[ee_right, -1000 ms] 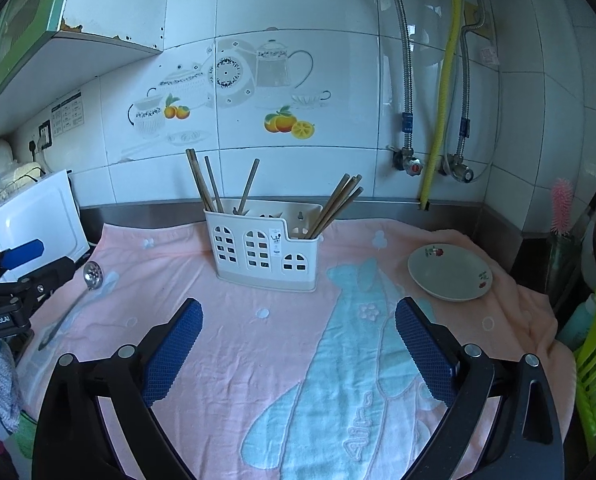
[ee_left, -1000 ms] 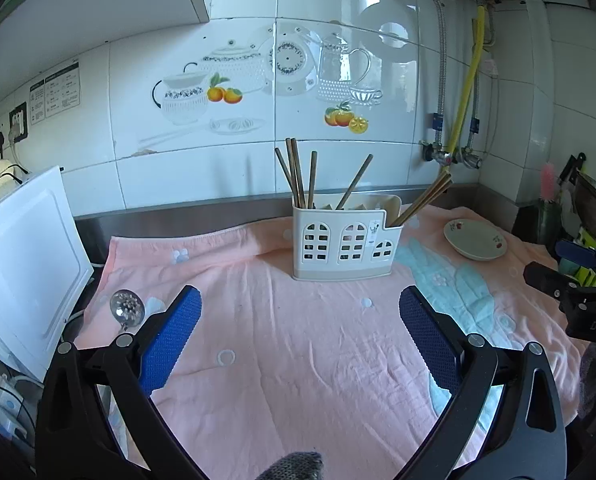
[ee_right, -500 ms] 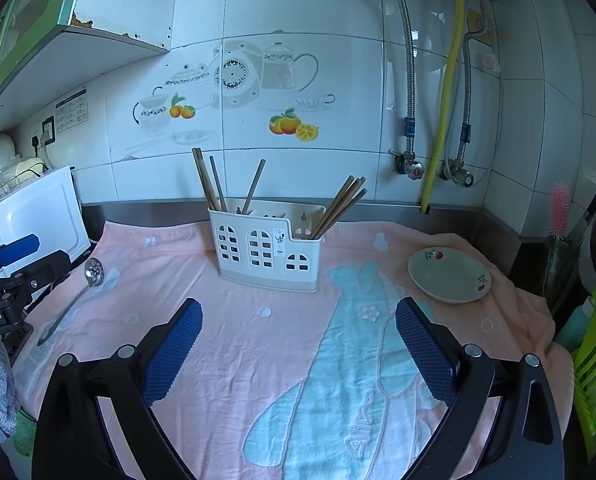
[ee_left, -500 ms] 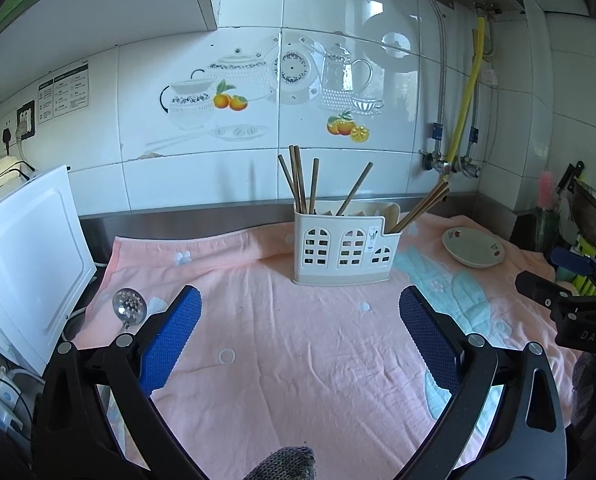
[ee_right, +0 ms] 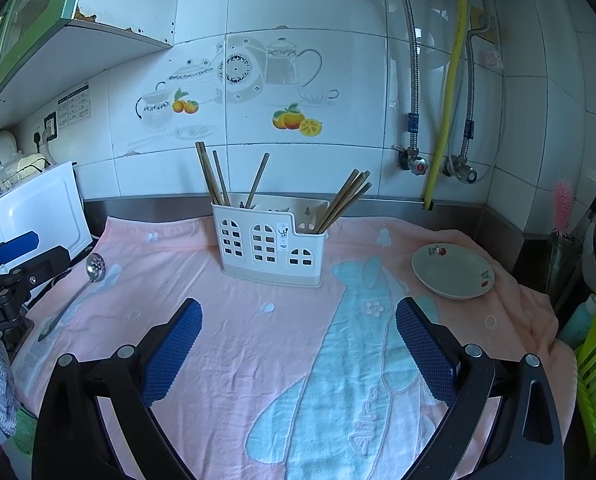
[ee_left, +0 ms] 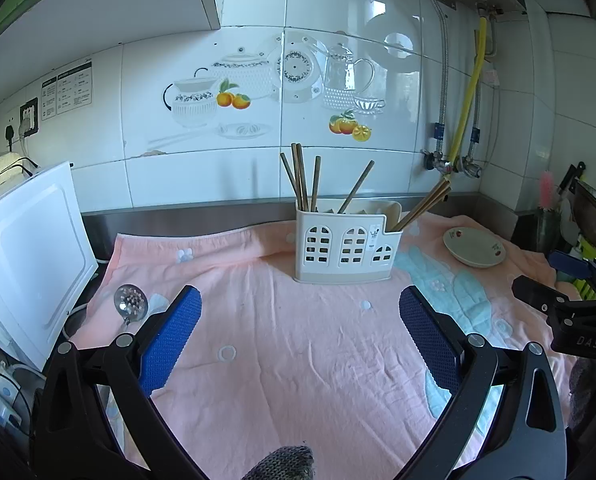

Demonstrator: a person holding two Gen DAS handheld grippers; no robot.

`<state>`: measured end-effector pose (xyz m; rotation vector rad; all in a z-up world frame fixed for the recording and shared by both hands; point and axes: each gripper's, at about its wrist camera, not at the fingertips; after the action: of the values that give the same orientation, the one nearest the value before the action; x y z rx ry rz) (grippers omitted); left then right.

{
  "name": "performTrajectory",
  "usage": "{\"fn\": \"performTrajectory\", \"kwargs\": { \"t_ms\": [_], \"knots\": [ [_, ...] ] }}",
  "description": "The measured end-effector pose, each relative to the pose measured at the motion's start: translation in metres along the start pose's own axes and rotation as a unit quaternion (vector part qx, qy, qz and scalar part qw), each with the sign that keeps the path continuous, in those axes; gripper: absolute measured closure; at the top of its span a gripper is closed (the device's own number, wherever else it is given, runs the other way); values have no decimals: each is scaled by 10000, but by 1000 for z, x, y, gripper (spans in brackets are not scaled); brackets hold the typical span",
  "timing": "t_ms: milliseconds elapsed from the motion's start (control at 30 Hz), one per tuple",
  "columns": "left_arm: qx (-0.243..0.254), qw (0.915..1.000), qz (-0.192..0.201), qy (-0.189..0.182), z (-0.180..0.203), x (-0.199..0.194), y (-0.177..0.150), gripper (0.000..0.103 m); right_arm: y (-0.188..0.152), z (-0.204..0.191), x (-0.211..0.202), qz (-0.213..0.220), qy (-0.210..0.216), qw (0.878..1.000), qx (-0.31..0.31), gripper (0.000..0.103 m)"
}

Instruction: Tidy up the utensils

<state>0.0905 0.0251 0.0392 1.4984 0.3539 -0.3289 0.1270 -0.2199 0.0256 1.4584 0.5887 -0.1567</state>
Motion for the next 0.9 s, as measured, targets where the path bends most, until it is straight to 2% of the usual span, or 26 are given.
{"fn": "performTrajectory", "kwargs": {
  "t_ms": [900],
  "knots": [
    [35,10000,-61,-11,3,-1,-3,5,-1,-1,-1,4,23,10000,-1,9]
  ]
}}
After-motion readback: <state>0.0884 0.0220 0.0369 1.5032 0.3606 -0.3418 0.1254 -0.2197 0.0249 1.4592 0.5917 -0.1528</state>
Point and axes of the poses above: each gripper's, at about its wrist camera, not at the fingertips, and x roughly the way its jaws point, z to its right, y to its top, and after that the axes turned 2 degrees about y, right-handed
